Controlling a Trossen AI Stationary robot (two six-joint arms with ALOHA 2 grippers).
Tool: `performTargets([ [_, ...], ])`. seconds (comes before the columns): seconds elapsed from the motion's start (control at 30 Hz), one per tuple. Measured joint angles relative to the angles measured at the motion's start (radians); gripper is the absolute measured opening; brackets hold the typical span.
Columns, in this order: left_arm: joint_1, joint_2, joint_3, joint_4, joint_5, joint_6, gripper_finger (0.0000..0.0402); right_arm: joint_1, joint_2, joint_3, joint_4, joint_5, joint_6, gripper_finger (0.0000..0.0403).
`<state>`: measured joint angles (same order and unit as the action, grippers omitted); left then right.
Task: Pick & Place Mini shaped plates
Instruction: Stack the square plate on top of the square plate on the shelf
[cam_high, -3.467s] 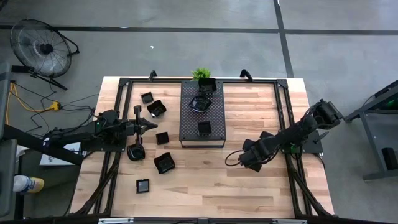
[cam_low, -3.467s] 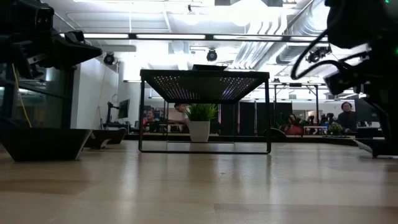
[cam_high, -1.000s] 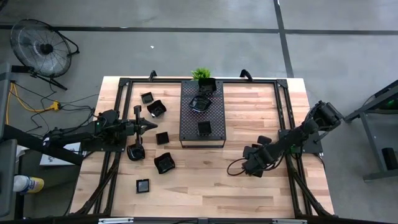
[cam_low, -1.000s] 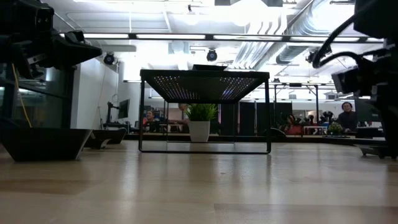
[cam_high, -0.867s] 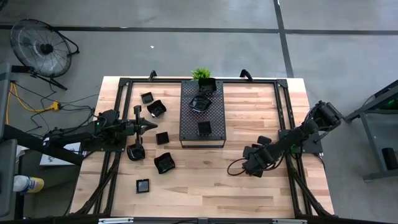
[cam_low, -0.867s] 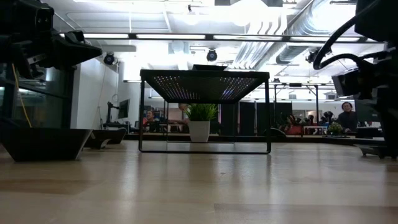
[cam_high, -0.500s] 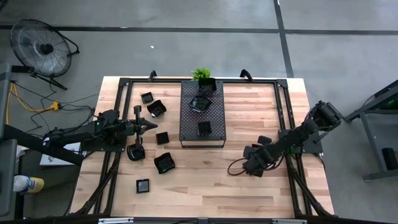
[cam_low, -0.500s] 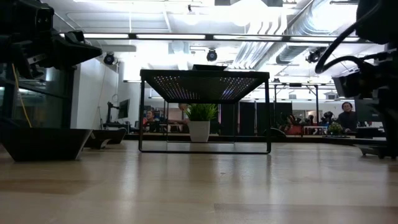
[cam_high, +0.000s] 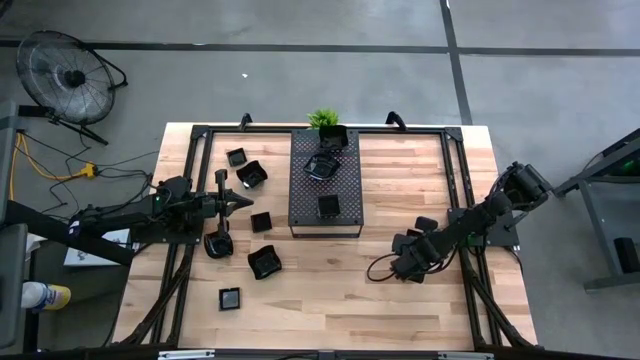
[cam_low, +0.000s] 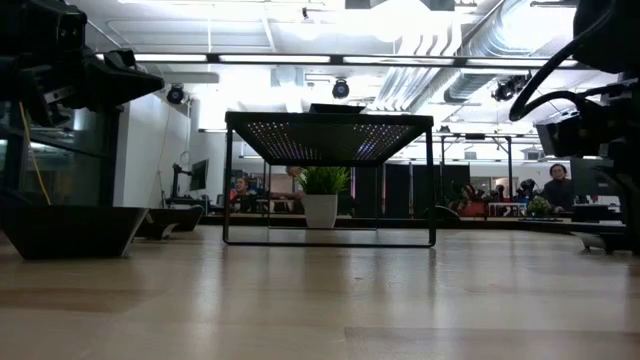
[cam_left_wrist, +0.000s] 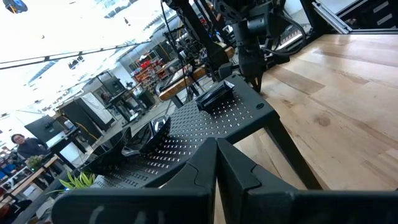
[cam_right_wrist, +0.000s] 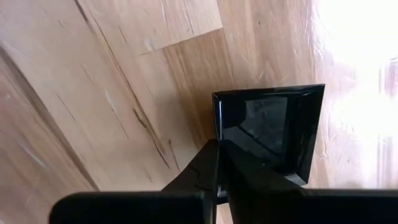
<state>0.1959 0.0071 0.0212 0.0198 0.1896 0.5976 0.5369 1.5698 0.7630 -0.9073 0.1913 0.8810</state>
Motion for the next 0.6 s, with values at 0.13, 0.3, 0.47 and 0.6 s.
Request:
performTargets([
  [0.13, 0.000, 0.000, 0.000, 0.000, 0.000, 0.000, 0.0001, 0.000, -0.001, 0.025, -0.018, -0.001, 0.000, 0.0003],
  [0.3, 0.000, 0.000, 0.000, 0.000, 0.000, 0.000, 0.0001, 0.002, -0.001, 0.086, -0.093, 0.017, -0.001, 0.0005],
  [0.47, 0.000, 0.000, 0.000, 0.000, 0.000, 0.000, 0.0001, 0.002, -0.001, 0.160, -0.188, 0.036, 0.000, 0.0003],
  [0.6, 0.000, 0.000, 0.000, 0.000, 0.000, 0.000, 0.0001, 0.003, -0.001, 0.218, -0.255, 0.069, -0.001, 0.0002],
])
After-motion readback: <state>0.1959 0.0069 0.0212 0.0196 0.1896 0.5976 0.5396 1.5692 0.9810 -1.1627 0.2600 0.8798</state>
